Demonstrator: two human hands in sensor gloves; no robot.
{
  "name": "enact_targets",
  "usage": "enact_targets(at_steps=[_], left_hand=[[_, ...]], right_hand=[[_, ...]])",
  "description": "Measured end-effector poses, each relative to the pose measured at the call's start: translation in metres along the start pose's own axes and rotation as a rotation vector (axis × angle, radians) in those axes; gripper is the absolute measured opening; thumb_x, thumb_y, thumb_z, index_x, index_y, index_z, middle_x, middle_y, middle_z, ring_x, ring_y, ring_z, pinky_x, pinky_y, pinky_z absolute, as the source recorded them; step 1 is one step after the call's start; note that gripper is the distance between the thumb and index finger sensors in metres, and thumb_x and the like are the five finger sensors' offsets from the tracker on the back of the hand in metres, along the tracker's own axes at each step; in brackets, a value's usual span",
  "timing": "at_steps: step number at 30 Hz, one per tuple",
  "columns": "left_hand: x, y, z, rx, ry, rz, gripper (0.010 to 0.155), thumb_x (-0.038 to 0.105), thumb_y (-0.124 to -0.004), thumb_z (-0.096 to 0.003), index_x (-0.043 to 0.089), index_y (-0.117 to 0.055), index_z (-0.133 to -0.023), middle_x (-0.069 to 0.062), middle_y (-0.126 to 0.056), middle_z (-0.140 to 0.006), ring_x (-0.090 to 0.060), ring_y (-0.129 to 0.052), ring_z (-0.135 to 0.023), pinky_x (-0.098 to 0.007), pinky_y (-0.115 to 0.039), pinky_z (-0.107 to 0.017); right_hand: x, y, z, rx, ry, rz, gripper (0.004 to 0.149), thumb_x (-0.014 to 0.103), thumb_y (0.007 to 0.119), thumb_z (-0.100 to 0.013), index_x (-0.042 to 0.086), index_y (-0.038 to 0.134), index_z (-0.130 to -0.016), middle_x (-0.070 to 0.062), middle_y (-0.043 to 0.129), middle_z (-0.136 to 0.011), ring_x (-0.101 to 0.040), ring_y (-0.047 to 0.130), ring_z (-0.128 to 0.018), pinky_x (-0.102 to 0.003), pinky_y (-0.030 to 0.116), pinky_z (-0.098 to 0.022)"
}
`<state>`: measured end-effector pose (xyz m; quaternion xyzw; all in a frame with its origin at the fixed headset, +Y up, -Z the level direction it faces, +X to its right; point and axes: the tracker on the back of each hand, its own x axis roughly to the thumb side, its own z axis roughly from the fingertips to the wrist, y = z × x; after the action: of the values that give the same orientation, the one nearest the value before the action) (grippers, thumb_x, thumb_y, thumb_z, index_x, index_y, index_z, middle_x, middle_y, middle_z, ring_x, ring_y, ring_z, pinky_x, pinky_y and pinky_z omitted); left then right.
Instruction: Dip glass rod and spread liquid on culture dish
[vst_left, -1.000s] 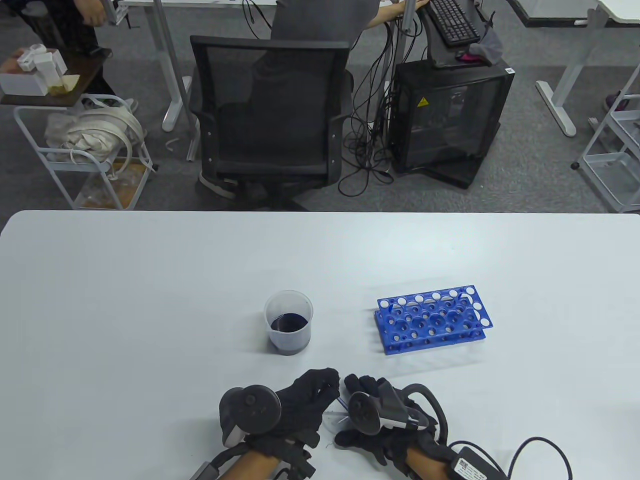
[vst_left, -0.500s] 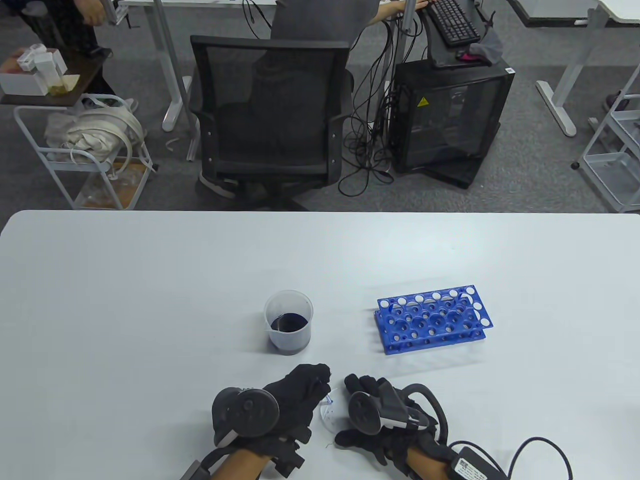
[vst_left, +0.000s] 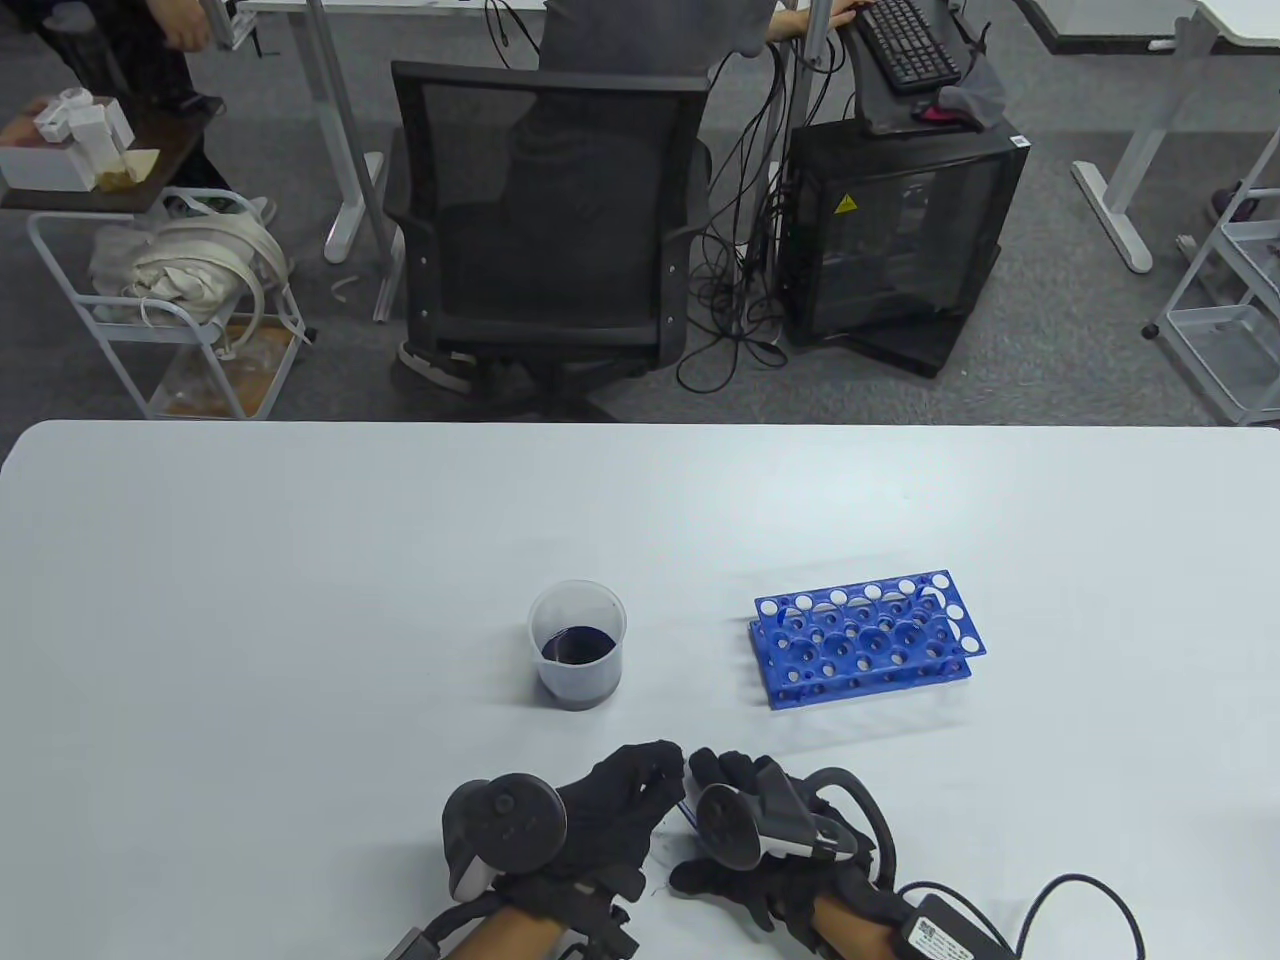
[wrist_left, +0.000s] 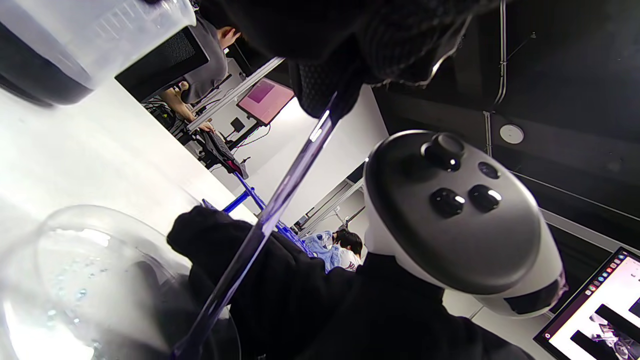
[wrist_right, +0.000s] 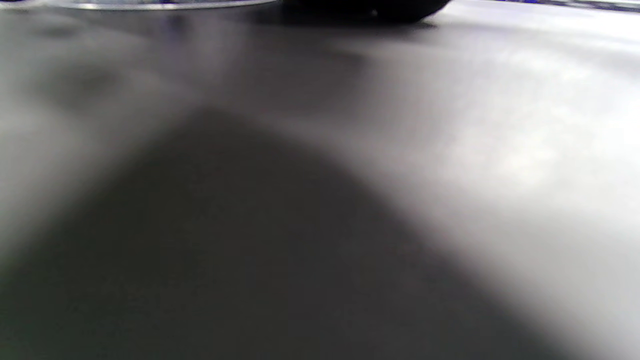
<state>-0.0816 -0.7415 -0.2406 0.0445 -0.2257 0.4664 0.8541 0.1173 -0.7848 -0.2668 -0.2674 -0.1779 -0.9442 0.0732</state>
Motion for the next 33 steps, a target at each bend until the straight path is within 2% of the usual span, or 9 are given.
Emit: enact_targets(at_steps=[5, 9, 19, 26, 33], left_hand=[[0.000, 0.001, -0.005, 0.002, 0.006, -0.051, 0.045, 0.040, -0.073, -0.0599, 0.028, -0.062, -0.102, 0.002, -0.079, -0.100, -0.009, -0.085, -0.037, -0.032, -0.079, -0.018], [-0.002, 0.011, -0.005, 0.033, 0.001, -0.116, 0.046, 0.040, -0.073, -0.0603, 0.028, -0.061, -0.103, 0.001, -0.078, -0.101, -0.009, -0.085, -0.037, -0.032, -0.079, -0.019], [-0.003, 0.023, 0.003, 0.052, -0.022, -0.094, 0.045, 0.039, -0.077, -0.0565, 0.025, -0.069, -0.099, -0.002, -0.085, -0.093, -0.008, -0.086, -0.030, -0.031, -0.079, -0.012], [0.000, 0.014, 0.003, 0.018, -0.020, -0.019, 0.045, 0.039, -0.078, -0.0554, 0.024, -0.071, -0.098, -0.003, -0.088, -0.090, -0.008, -0.087, -0.028, -0.031, -0.079, -0.011], [-0.002, 0.000, -0.001, -0.010, 0.018, 0.069, 0.045, 0.040, -0.077, -0.0568, 0.027, -0.069, -0.099, 0.000, -0.085, -0.095, -0.009, -0.086, -0.031, -0.031, -0.079, -0.013]], right_hand=[[0.000, 0.000, 0.000, 0.000, 0.000, 0.000, 0.106, 0.081, 0.056, -0.037, 0.016, 0.006, -0.104, -0.009, 0.023, -0.109, -0.023, 0.057, -0.076, -0.036, 0.068, -0.050], [0.000, 0.000, 0.000, 0.001, 0.002, 0.004, 0.106, 0.081, 0.056, -0.037, 0.017, 0.006, -0.104, -0.009, 0.023, -0.109, -0.023, 0.057, -0.076, -0.036, 0.068, -0.050], [0.000, 0.000, 0.000, 0.001, 0.002, 0.004, 0.106, 0.081, 0.056, -0.037, 0.016, 0.006, -0.105, -0.009, 0.023, -0.109, -0.023, 0.057, -0.076, -0.036, 0.068, -0.050], [0.000, 0.000, 0.000, 0.001, 0.002, 0.004, 0.106, 0.081, 0.056, -0.037, 0.016, 0.006, -0.105, -0.009, 0.022, -0.109, -0.023, 0.057, -0.076, -0.036, 0.068, -0.050], [0.000, 0.000, 0.000, 0.001, 0.002, 0.004, 0.106, 0.081, 0.056, -0.037, 0.016, 0.006, -0.105, -0.009, 0.022, -0.109, -0.023, 0.057, -0.076, -0.036, 0.068, -0.050]])
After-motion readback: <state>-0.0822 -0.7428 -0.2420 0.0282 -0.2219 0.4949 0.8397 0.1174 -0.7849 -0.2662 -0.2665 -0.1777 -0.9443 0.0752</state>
